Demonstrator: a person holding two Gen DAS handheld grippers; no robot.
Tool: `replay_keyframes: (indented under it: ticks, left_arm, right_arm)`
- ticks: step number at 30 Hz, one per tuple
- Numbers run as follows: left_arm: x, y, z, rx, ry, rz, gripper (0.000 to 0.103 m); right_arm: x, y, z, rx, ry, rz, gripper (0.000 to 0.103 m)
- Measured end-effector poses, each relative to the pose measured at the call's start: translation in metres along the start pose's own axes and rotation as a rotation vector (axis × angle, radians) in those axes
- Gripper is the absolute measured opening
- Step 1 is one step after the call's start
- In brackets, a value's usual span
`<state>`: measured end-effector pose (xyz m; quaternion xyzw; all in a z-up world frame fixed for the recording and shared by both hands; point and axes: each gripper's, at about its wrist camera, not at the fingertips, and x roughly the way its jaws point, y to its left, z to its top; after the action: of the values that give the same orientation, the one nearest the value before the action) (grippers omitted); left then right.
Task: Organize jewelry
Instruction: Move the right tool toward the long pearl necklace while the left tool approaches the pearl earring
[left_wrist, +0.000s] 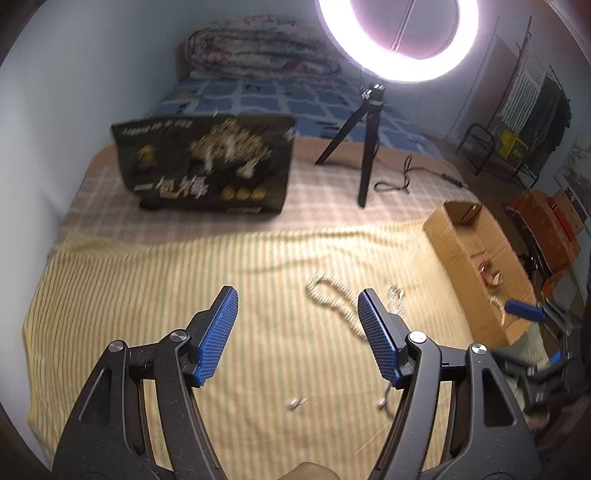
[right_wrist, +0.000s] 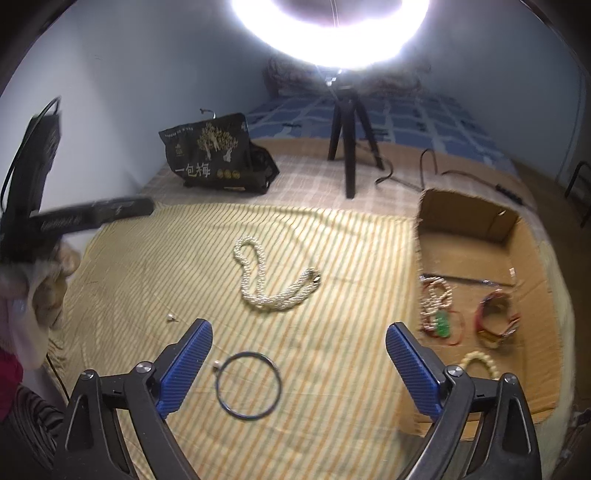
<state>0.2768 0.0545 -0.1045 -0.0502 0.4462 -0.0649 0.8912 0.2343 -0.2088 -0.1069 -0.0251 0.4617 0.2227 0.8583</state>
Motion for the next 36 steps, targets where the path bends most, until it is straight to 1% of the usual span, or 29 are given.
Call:
replay_keyframes:
  ticks: [2,4,5,6,8,10,11,13,15,20,21,22,24,28,36]
  left_arm:
    - [-0.002,0.010,-0.010,0.001,0.017,-0.011,0.069]
    - [-0.004,0.016,-0.020,0.013,0.034,-0.026,0.069]
    - [-0.004,0.019,-0.025,0.021,0.044,-0.031,0.066]
    - [-0.004,0.021,-0.031,0.029,0.056,-0.038,0.060]
    - [-0.002,0.024,-0.042,0.039,0.090,-0.050,0.055]
    - [0.002,0.025,-0.051,0.047,0.124,-0.068,0.050]
    - [0.003,0.025,-0.055,0.054,0.138,-0.074,0.047]
    - [0.006,0.022,-0.061,0.074,0.155,-0.088,0.047]
    - [0.008,0.019,-0.066,0.094,0.171,-0.100,0.041]
    - [0.018,0.009,-0.081,0.158,0.213,-0.099,0.038]
    - [0.020,0.006,-0.084,0.177,0.218,-0.096,0.034]
    - [0.022,0.003,-0.087,0.196,0.222,-0.093,0.032]
    - [0.026,-0.002,-0.090,0.222,0.229,-0.089,0.032]
    - [0.034,-0.008,-0.093,0.245,0.244,-0.085,0.032]
    - [0.048,-0.012,-0.098,0.273,0.269,-0.069,0.032]
  right_arm:
    - [0.008,0.001,0.002,0.022,0.021,0.014,0.090]
    - [0.019,0.001,0.004,0.058,0.051,0.037,0.082]
    - [0.025,0.000,0.004,0.079,0.066,0.046,0.080]
    - [0.030,0.000,0.005,0.097,0.077,0.052,0.079]
    - [0.040,-0.002,0.006,0.135,0.097,0.057,0.076]
    - [0.051,-0.005,0.006,0.181,0.119,0.061,0.071]
    - [0.056,-0.006,0.006,0.201,0.126,0.064,0.070]
    - [0.065,-0.010,0.006,0.253,0.144,0.083,0.066]
    - [0.072,-0.011,0.007,0.284,0.156,0.094,0.062]
    - [0.087,-0.008,0.012,0.297,0.175,0.087,0.054]
    - [0.089,-0.007,0.013,0.301,0.178,0.089,0.052]
    - [0.091,-0.007,0.013,0.305,0.181,0.089,0.051]
    - [0.095,-0.008,0.015,0.313,0.185,0.086,0.050]
    - [0.103,-0.012,0.016,0.337,0.196,0.085,0.045]
    - [0.115,-0.016,0.016,0.358,0.215,0.076,0.044]
